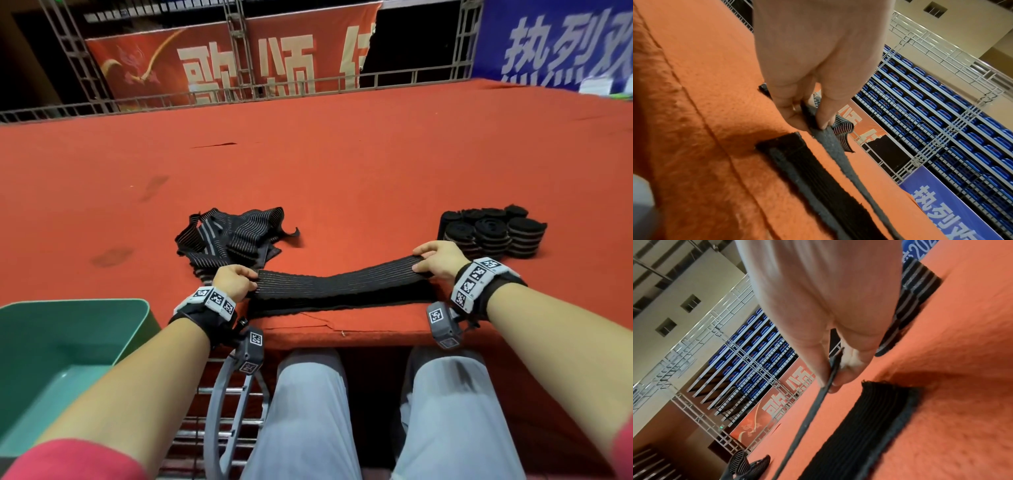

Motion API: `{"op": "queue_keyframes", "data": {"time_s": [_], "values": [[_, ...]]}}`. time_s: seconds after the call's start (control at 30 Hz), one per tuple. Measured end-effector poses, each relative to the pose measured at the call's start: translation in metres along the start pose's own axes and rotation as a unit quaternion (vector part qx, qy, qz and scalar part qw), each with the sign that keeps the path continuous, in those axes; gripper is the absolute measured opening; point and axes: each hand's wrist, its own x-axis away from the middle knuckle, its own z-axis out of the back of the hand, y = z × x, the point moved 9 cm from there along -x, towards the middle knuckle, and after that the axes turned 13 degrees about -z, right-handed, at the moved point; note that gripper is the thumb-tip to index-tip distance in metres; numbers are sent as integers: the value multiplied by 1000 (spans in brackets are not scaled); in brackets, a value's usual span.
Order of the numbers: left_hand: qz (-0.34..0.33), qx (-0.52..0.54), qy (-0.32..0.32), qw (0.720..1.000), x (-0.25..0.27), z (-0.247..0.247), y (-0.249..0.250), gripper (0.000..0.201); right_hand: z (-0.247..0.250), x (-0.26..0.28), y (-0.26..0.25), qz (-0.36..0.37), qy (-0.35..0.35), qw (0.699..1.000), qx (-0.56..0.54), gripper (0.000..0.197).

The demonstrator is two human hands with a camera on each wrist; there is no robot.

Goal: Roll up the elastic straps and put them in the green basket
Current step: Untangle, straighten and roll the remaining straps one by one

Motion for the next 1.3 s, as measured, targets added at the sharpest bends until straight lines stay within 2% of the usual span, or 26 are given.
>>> {"op": "queue_keyframes", "data": {"time_s": [0.3,0.67,0.87,1.3], "values": [[5,-75,-46,996,4,-11,-20,18,-10,-7,19,15,3,999,45,24],[0,-111,-90,990,3,-22,-18,24,-10,-7,22,16,32,990,137,25],[-9,-147,-98,984,2,-23,-16,26,-6,-5,22,8,52,985,167,27],[0,-209,-73,975,12,-21,-12,11,-9,0,25,15,53,972,227,27]]}}
